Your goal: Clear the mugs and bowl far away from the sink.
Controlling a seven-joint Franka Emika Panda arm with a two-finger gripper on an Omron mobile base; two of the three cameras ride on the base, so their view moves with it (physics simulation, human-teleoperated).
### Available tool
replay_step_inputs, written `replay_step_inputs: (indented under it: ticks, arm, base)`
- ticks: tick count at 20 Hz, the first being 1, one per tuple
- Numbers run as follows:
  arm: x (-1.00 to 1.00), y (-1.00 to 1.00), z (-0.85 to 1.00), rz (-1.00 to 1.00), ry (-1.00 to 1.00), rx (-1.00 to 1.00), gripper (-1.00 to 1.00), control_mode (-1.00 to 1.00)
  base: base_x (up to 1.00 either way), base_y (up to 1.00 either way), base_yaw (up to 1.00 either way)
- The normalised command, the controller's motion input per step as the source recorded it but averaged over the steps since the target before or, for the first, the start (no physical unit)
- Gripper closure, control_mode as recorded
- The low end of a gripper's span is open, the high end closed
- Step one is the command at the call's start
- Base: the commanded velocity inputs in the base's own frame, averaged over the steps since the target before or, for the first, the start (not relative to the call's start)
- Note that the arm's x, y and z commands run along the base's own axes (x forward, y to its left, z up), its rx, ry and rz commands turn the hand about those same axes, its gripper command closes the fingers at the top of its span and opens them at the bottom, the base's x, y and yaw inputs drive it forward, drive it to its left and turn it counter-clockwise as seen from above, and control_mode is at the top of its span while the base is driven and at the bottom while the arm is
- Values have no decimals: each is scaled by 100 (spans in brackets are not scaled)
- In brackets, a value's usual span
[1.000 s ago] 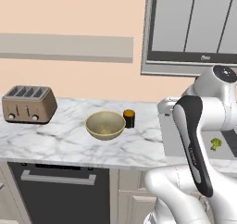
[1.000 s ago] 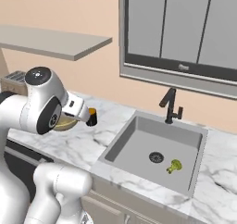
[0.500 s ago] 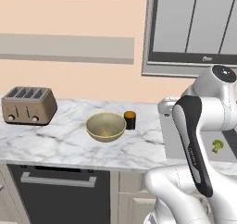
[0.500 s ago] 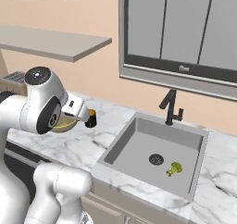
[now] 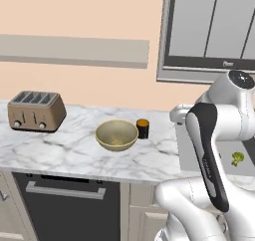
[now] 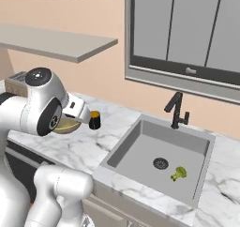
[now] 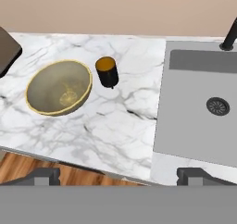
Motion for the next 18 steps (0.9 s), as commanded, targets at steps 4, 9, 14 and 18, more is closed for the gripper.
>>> replay_step_inputs:
  ticks: [4,9,14,18]
  arm:
    - [0,0,0,0,0,0,-100,100]
    - [8,0,-6,0,1,-2,-100,-100]
    - [42,7,-39,1,3,-12,-100,-100]
    - [58,6,-37,11,0,-11,-100,-100]
  base:
    - [78,0,10]
    - [48,0,6]
    - [0,0,0]
    - [0,0,0]
